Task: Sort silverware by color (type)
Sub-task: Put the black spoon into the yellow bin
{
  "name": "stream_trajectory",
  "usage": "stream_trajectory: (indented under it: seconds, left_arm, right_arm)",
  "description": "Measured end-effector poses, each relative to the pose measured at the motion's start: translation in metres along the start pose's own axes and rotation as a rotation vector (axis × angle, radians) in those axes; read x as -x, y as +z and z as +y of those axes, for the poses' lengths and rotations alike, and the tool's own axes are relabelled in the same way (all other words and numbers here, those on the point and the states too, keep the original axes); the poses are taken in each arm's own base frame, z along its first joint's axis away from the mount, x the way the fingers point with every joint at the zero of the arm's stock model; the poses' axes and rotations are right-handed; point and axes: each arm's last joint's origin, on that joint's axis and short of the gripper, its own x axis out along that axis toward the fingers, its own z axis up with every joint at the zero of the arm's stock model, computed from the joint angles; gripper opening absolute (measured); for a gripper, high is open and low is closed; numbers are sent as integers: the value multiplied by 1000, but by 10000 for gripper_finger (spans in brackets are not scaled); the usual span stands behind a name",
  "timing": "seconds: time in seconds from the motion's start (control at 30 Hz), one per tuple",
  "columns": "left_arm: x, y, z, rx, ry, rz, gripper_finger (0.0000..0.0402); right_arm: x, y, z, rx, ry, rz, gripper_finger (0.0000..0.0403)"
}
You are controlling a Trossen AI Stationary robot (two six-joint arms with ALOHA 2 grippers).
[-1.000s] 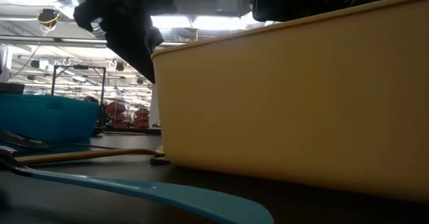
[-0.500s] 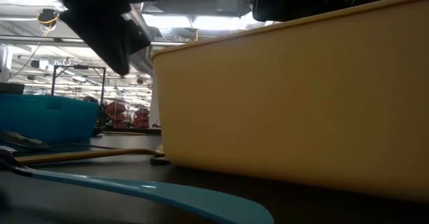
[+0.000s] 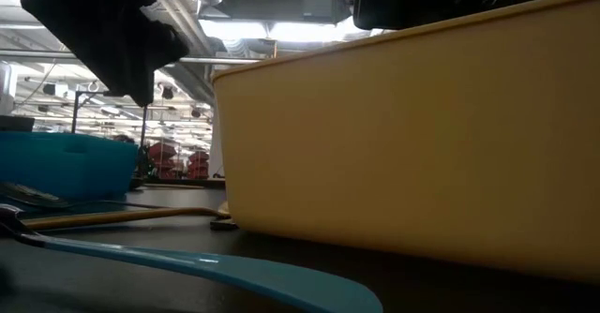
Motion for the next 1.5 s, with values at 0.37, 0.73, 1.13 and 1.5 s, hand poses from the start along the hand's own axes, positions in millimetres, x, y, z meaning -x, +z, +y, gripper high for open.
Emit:
stream_trajectory:
  seconds: [0.37,0.73,1.13,1.5]
  left_arm:
    - [-26,-7,-5,-33,82,70,112]
    - [-70,-17,4,-25,146,220,111]
    - [-80,-19,6,-15,152,252,84]
    - [-81,-20,6,-15,156,252,17]
  right_arm:
    - [0,0,0,0,0,0,78]
    - [0,0,0,0,1,0,78]
    - [9,10,6,10,6,-8,78]
    - [51,32,12,47,-120,120,78]
